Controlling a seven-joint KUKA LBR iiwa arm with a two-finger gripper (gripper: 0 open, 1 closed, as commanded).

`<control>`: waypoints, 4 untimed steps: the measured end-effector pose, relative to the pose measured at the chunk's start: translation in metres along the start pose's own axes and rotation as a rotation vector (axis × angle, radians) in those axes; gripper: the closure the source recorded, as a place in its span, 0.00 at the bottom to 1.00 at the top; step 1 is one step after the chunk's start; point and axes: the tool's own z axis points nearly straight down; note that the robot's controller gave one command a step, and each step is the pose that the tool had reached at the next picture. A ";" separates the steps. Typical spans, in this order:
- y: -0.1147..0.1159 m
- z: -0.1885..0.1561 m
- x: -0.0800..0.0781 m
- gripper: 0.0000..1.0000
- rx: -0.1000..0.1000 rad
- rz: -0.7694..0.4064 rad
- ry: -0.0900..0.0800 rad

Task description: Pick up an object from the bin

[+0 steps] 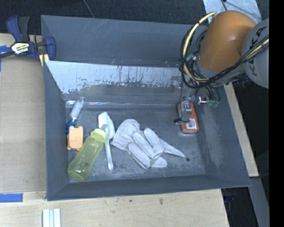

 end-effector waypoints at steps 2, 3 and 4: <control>0.011 0.043 0.012 0.00 0.002 -0.065 -0.013; 0.039 0.101 0.009 0.00 0.000 -0.027 -0.011; 0.050 0.130 0.009 0.00 0.002 -0.041 -0.004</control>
Offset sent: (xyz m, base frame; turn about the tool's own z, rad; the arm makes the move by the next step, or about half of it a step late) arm -0.0296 0.0247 -0.0975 -0.1356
